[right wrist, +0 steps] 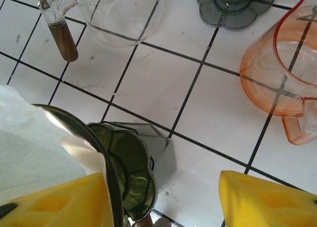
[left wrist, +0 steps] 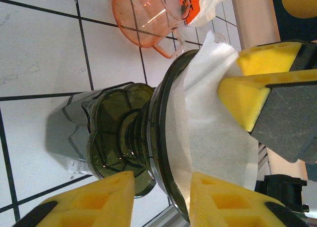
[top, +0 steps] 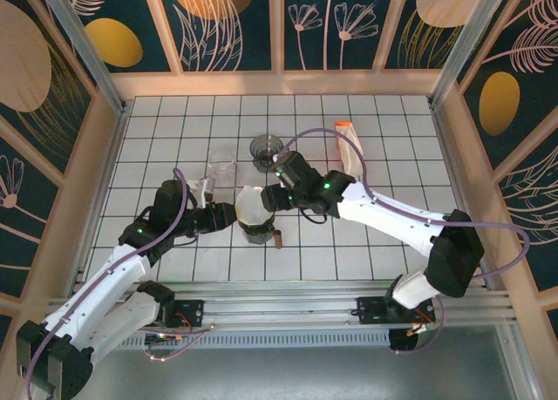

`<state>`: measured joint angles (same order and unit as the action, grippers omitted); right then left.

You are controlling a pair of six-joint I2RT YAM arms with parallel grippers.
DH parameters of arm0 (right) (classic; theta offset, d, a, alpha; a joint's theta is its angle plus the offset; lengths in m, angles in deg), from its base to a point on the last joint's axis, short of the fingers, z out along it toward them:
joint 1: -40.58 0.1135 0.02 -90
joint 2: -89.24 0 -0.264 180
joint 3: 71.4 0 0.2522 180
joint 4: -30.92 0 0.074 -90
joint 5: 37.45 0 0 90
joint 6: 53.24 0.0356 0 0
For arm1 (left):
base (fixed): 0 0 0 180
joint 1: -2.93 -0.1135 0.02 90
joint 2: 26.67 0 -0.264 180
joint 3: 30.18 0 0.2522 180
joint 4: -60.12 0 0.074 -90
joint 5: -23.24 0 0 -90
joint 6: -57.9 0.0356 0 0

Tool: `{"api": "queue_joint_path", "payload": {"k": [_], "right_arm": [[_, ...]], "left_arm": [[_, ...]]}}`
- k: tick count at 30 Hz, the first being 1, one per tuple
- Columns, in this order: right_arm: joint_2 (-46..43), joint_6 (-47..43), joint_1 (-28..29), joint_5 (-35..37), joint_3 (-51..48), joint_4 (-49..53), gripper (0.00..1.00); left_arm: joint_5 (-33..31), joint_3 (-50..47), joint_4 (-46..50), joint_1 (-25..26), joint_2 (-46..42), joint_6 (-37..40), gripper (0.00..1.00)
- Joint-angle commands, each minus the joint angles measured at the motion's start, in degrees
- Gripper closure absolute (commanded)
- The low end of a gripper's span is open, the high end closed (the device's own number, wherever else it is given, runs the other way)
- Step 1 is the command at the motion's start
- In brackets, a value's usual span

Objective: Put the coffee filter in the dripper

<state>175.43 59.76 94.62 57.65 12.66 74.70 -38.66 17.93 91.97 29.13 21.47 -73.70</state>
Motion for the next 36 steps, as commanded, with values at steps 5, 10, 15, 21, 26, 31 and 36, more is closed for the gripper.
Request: {"api": "queue_joint_path", "payload": {"k": [5,10,15,21,26,31,36], "right_arm": [[0.30,-2.29,1.69,-3.96,2.65,-0.99,0.27],[0.08,-0.96,1.70,-1.24,1.69,0.56,0.29],[-0.29,0.39,1.44,3.38,0.78,3.82,0.31],[-0.32,-0.22,1.24,3.15,1.01,2.94,0.30],[0.19,-3.00,1.59,-1.30,2.94,-0.94,0.24],[3.90,-3.75,1.63,-1.99,5.15,-1.22,0.23],[5.90,-3.83,1.08,-1.50,6.02,-2.59,0.23]], "left_arm": [[0.38,-0.76,0.55,0.28,-0.77,-0.27,0.63],[0.44,-0.80,0.36,0.26,-0.85,-0.30,0.63],[0.52,-0.76,0.37,0.28,-0.77,-0.12,0.64],[0.46,-0.60,0.27,0.26,-0.77,-0.06,0.63],[0.07,-0.41,0.41,0.27,-1.05,0.02,0.62],[0.03,-0.25,0.46,0.30,-0.90,0.20,0.62],[0.03,0.02,0.28,0.28,-0.44,0.29,0.62]]}}
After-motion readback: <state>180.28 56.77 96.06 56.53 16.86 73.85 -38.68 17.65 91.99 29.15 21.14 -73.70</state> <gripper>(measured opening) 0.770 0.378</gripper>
